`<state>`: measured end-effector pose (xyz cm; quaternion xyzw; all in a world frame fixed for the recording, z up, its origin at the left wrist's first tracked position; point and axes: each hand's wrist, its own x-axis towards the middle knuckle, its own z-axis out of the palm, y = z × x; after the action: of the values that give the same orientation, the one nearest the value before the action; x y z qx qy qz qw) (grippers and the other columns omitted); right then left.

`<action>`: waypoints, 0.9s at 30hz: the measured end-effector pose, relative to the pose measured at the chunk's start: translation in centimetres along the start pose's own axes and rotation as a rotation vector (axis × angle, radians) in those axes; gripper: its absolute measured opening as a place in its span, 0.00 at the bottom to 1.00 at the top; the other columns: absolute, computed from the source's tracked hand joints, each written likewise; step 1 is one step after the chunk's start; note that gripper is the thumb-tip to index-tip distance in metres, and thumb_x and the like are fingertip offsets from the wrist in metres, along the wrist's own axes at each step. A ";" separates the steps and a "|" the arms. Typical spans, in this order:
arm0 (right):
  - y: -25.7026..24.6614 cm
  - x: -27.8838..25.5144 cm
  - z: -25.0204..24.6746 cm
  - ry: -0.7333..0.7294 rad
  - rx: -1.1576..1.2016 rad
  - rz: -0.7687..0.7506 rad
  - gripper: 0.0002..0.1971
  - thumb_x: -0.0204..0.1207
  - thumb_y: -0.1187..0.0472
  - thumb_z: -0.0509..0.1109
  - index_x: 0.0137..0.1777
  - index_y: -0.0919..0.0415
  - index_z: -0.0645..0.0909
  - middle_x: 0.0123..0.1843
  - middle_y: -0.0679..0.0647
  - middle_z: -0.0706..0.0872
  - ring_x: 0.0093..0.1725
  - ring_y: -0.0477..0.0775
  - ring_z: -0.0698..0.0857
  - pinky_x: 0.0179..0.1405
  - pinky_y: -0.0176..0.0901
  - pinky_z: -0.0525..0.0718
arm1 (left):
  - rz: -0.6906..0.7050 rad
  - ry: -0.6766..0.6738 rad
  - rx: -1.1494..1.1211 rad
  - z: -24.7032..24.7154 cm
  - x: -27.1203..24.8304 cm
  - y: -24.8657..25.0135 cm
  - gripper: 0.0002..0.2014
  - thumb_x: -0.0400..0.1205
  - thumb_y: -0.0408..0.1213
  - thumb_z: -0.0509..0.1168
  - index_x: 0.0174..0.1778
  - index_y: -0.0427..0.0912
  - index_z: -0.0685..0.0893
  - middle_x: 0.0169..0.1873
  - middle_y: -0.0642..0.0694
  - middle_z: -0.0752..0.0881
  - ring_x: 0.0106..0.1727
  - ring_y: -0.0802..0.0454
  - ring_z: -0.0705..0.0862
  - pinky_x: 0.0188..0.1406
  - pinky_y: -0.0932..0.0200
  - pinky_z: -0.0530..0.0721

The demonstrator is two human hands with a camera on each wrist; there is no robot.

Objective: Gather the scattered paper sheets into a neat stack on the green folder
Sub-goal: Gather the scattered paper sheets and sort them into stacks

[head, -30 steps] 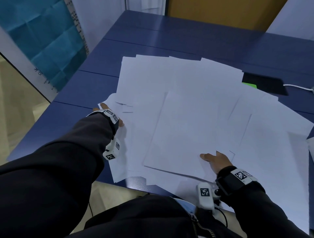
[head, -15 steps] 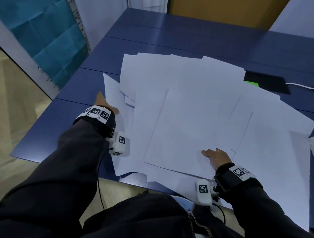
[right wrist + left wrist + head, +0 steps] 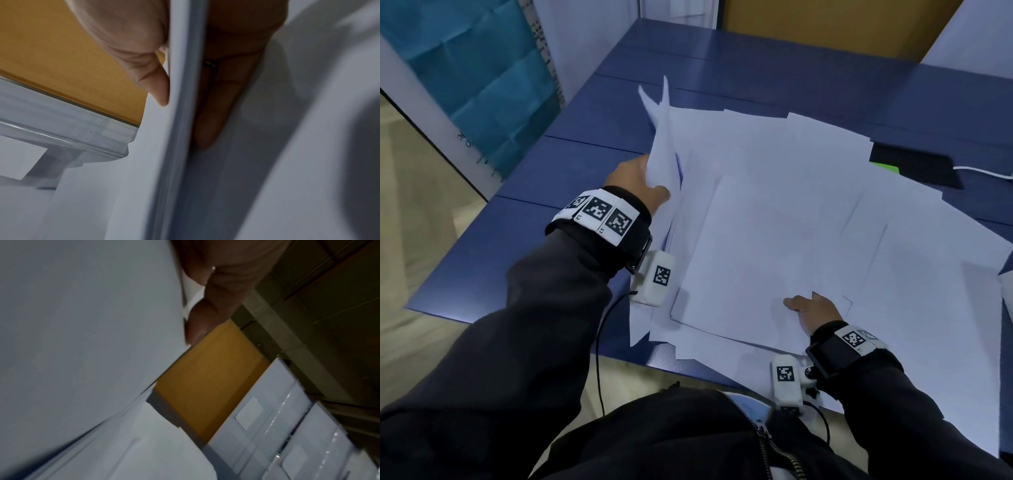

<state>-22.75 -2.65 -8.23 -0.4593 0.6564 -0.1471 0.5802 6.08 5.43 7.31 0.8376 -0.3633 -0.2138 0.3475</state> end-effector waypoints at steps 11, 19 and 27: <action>-0.4 -0.6 -0.1 -0.002 -0.025 -0.031 0.05 0.72 0.69 0.69 0.36 0.62 0.77 0.41 0.61 0.82 0.41 0.62 0.81 0.44 0.47 0.77 | 0.220 -0.067 -0.011 1.2 -4.3 3.2 0.16 0.75 0.34 0.64 0.59 0.43 0.80 0.50 0.43 0.88 0.52 0.41 0.86 0.55 0.44 0.85; -0.5 -1.1 -0.2 -0.002 -0.070 -0.070 0.06 0.74 0.69 0.67 0.36 0.60 0.78 0.37 0.58 0.83 0.35 0.59 0.81 0.35 0.42 0.76 | 0.317 -0.167 -0.614 0.1 -5.9 5.9 0.15 0.67 0.30 0.68 0.47 0.51 0.83 0.41 0.57 0.90 0.46 0.55 0.89 0.58 0.53 0.85; -0.8 -1.7 -0.3 0.013 -0.120 -0.105 0.02 0.75 0.69 0.67 0.45 0.67 0.79 0.40 0.61 0.84 0.33 0.57 0.80 0.31 0.41 0.74 | 0.243 -0.183 -0.943 -0.5 -3.8 4.5 0.14 0.69 0.23 0.65 0.45 0.45 0.85 0.37 0.52 0.91 0.40 0.51 0.89 0.47 0.54 0.88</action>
<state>-22.84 -1.89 -6.55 -0.5261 0.6427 -0.1405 0.5389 1.84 6.28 11.37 0.5186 -0.3512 -0.3854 0.6776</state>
